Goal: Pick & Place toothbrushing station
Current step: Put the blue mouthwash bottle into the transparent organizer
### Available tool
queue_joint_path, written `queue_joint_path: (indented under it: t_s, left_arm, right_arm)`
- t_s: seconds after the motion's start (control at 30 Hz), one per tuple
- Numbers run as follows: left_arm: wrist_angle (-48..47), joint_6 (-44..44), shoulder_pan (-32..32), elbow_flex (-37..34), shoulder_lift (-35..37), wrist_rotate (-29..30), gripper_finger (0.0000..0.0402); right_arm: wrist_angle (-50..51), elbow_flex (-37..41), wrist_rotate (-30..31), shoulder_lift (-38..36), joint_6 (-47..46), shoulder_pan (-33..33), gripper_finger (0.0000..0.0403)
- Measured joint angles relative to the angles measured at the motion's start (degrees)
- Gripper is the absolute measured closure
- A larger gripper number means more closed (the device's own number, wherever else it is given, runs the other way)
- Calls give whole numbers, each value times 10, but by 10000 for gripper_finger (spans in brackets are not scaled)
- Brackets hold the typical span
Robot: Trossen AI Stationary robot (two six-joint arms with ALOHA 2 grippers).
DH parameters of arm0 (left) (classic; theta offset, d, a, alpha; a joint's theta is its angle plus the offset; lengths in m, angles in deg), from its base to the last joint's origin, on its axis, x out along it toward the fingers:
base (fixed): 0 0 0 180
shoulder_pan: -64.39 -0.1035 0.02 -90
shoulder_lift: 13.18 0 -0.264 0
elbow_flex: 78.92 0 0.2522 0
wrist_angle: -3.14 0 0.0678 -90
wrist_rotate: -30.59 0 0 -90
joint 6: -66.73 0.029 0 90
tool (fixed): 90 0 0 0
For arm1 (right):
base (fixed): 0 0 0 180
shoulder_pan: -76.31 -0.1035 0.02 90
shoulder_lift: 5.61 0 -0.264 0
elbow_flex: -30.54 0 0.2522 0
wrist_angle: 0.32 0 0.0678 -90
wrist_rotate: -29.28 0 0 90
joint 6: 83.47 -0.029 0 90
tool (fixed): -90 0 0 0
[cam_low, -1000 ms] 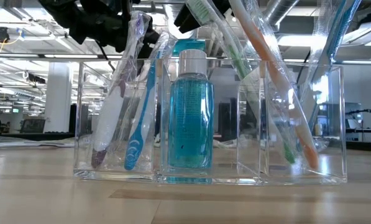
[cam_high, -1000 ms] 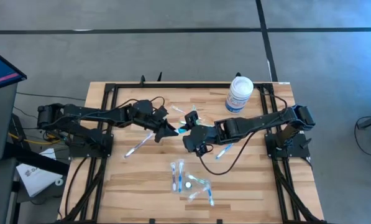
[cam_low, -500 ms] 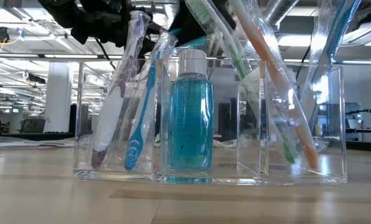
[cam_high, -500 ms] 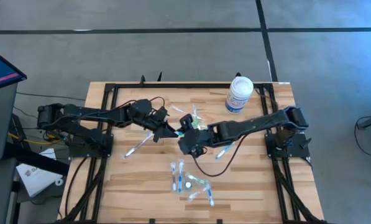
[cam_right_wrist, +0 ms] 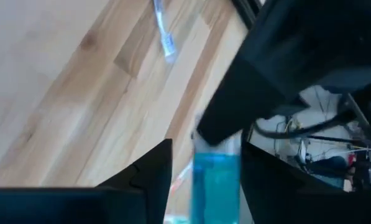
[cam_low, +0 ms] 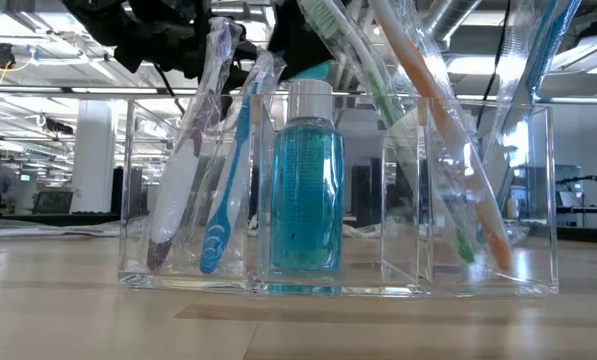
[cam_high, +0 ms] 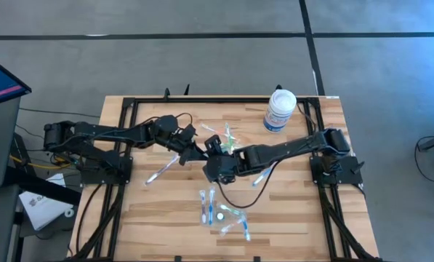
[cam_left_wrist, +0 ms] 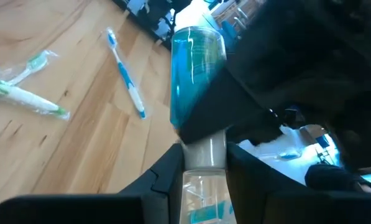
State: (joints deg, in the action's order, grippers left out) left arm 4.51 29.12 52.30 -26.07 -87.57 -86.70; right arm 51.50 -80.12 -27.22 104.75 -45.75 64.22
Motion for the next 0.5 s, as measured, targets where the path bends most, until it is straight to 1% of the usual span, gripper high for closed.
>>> queue_joint_path:
  t_s: [0.07,0.33,0.5]
  left_arm:
    - [0,0,0,0,0,0,315]
    - [-6,-1,-3,0,0,2,315]
    - [-6,-1,-3,0,0,3,315]
  right_arm:
    - [-5,-10,0,7,-3,-2,250]
    - [5,-11,4,7,-4,-3,295]
    - [7,-11,6,7,-4,-2,302]
